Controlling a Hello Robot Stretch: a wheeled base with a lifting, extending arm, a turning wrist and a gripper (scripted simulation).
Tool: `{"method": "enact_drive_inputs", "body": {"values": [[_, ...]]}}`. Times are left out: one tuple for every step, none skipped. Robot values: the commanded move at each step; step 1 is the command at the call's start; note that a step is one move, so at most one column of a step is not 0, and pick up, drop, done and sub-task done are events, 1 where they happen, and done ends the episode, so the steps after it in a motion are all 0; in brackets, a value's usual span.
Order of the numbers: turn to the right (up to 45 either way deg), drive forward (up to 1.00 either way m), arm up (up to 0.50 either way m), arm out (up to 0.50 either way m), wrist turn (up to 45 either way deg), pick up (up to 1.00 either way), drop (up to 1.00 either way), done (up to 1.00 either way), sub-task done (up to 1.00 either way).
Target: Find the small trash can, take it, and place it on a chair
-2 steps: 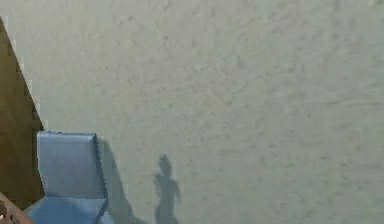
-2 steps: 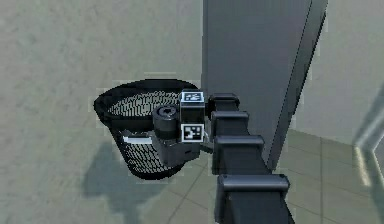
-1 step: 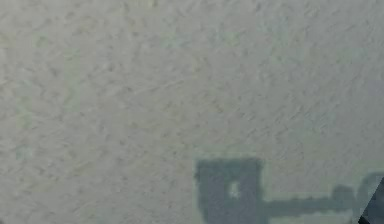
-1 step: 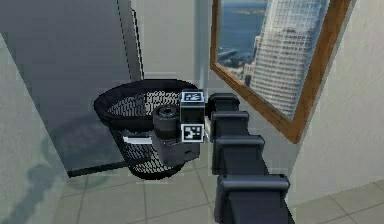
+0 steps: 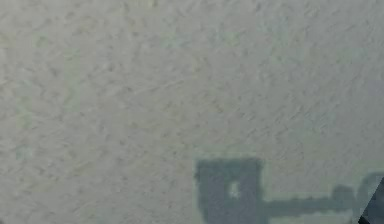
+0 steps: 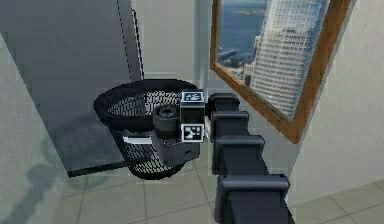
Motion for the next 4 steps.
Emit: {"method": "enact_drive_inputs", "body": {"values": [[45.0, 0.0, 0.0, 0.0, 0.0, 0.0, 0.0, 0.0, 0.0], [27.0, 0.0, 0.0, 0.0, 0.0, 0.0, 0.0, 0.0, 0.0], [0.0, 0.05, 0.0, 0.0, 0.0, 0.0, 0.0, 0.0, 0.0], [-45.0, 0.0, 0.0, 0.0, 0.0, 0.0, 0.0, 0.0, 0.0]]}}
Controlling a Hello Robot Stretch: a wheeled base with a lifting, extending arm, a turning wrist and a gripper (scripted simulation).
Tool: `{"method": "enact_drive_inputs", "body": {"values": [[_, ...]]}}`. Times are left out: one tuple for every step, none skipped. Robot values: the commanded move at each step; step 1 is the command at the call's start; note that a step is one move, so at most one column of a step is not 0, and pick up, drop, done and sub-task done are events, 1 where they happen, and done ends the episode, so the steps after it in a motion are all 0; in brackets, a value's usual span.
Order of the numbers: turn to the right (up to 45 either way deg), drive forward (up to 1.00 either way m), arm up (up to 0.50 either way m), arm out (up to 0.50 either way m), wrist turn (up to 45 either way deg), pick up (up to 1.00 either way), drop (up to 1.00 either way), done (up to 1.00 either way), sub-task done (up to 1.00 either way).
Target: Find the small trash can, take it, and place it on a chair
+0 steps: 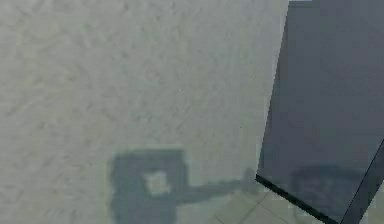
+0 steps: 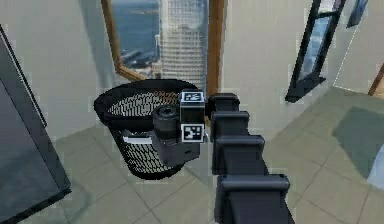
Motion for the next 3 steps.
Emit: {"method": "enact_drive_inputs", "body": {"values": [[-33.0, 0.0, 0.0, 0.0, 0.0, 0.0, 0.0, 0.0, 0.0], [0.0, 0.15, 0.0, 0.0, 0.0, 0.0, 0.0, 0.0, 0.0], [45.0, 0.0, 0.0, 0.0, 0.0, 0.0, 0.0, 0.0, 0.0]]}}
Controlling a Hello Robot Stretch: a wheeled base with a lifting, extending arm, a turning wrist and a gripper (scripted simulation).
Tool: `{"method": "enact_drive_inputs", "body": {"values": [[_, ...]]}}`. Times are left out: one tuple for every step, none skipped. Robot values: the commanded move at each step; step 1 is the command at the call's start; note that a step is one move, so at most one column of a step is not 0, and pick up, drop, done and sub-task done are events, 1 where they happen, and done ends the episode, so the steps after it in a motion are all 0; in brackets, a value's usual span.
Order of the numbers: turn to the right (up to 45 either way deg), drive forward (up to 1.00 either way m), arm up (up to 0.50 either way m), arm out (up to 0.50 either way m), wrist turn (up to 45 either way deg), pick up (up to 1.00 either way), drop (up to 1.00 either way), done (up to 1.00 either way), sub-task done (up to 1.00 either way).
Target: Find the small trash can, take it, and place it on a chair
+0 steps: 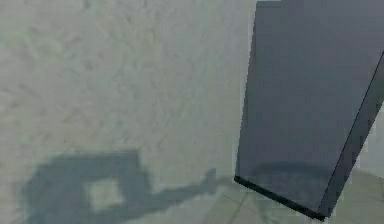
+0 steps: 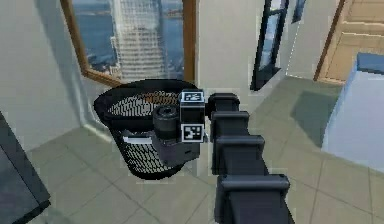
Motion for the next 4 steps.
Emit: {"method": "enact_drive_inputs", "body": {"values": [[45.0, 0.0, 0.0, 0.0, 0.0, 0.0, 0.0, 0.0, 0.0], [45.0, 0.0, 0.0, 0.0, 0.0, 0.0, 0.0, 0.0, 0.0], [33.0, 0.0, 0.0, 0.0, 0.0, 0.0, 0.0, 0.0, 0.0], [0.0, 0.0, 0.0, 0.34, 0.0, 0.0, 0.0, 0.0, 0.0]]}}
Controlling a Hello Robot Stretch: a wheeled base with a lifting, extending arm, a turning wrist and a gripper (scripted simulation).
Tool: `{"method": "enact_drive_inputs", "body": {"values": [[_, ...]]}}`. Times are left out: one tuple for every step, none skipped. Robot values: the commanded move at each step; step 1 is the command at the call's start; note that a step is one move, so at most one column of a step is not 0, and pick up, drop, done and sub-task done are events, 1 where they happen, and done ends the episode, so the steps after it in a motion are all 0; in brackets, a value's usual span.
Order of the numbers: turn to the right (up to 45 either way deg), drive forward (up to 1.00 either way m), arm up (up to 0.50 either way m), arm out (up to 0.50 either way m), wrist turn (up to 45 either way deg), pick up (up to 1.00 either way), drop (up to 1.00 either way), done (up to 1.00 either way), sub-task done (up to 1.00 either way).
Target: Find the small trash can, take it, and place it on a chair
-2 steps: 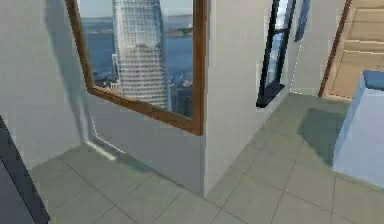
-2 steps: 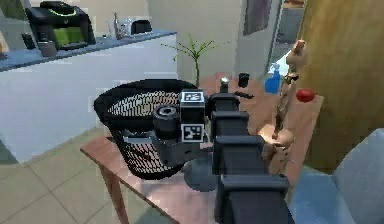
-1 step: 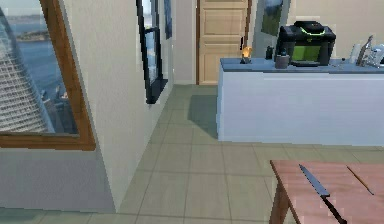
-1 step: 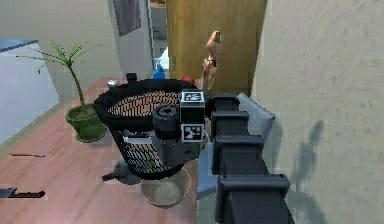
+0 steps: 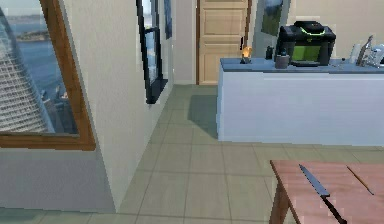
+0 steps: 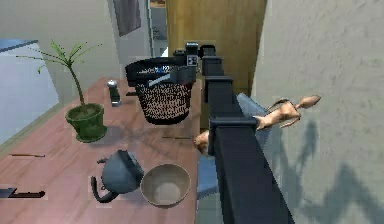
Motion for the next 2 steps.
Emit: {"method": "enact_drive_inputs", "body": {"values": [[0.0, 0.0, 0.0, 0.0, 45.0, 0.0, 0.0, 0.0, 0.0], [0.0, 0.0, 0.0, 0.0, 15.0, 0.0, 0.0, 0.0, 0.0]]}}
